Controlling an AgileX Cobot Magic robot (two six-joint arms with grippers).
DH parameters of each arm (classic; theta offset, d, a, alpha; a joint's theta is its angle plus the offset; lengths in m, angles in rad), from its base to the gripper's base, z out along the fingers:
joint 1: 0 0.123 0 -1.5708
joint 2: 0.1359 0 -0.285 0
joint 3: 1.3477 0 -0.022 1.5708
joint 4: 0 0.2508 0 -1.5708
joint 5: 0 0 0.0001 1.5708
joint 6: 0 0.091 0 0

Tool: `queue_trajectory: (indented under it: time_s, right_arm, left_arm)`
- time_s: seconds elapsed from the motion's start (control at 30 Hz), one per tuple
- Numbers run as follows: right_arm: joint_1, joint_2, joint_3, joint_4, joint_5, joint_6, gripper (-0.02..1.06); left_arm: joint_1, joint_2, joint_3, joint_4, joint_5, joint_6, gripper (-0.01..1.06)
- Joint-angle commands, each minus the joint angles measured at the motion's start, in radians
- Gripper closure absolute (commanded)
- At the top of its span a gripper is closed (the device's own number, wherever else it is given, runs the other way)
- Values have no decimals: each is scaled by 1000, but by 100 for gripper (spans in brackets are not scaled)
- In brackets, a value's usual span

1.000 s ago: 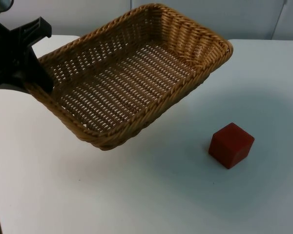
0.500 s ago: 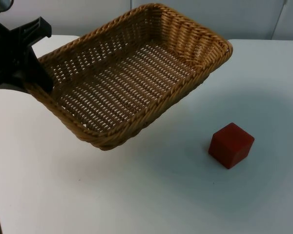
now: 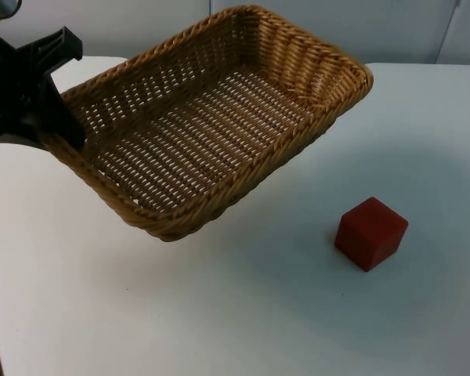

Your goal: Pick up the basket with the left hand and place the cube into the basket with the right hand.

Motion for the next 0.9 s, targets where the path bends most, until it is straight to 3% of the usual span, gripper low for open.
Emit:
queue_trajectory:
  time_s: [0.0, 0.13, 0.37, 0.5, 0.53, 0.57, 0.67, 0.83, 0.87]
  right_arm:
    - [-7, 80, -29, 71, -2, -80, 104]
    - [2, 254, -73, 64, 55, -222, 104]
    - [140, 442, -117, -72, 38, -203, 97]
    - [344, 558, -141, -313, 22, -61, 77]
    - [344, 558, -141, -313, 22, -61, 77]
    - [415, 587, -141, -352, -5, -17, 70]
    - [541, 621, -141, -359, -133, 27, 60]
    - [625, 621, -142, -359, -241, 25, 46]
    - [644, 621, -142, -359, -262, 25, 32]
  left_arm:
    - [4, -17, -12, -29, 5, -4, 105]
    - [4, -17, -12, -29, 5, -4, 105]
    - [4, -17, -12, -29, 5, -4, 105]
    - [4, -17, -12, -29, 5, -4, 105]
    - [4, -17, -12, -29, 5, -4, 105]
    - [4, -17, -12, -29, 5, -4, 105]
    - [4, -17, -12, -29, 5, -4, 105]
    - [4, -17, -12, -29, 5, -4, 105]
    - [4, -17, -12, -29, 5, -4, 105]
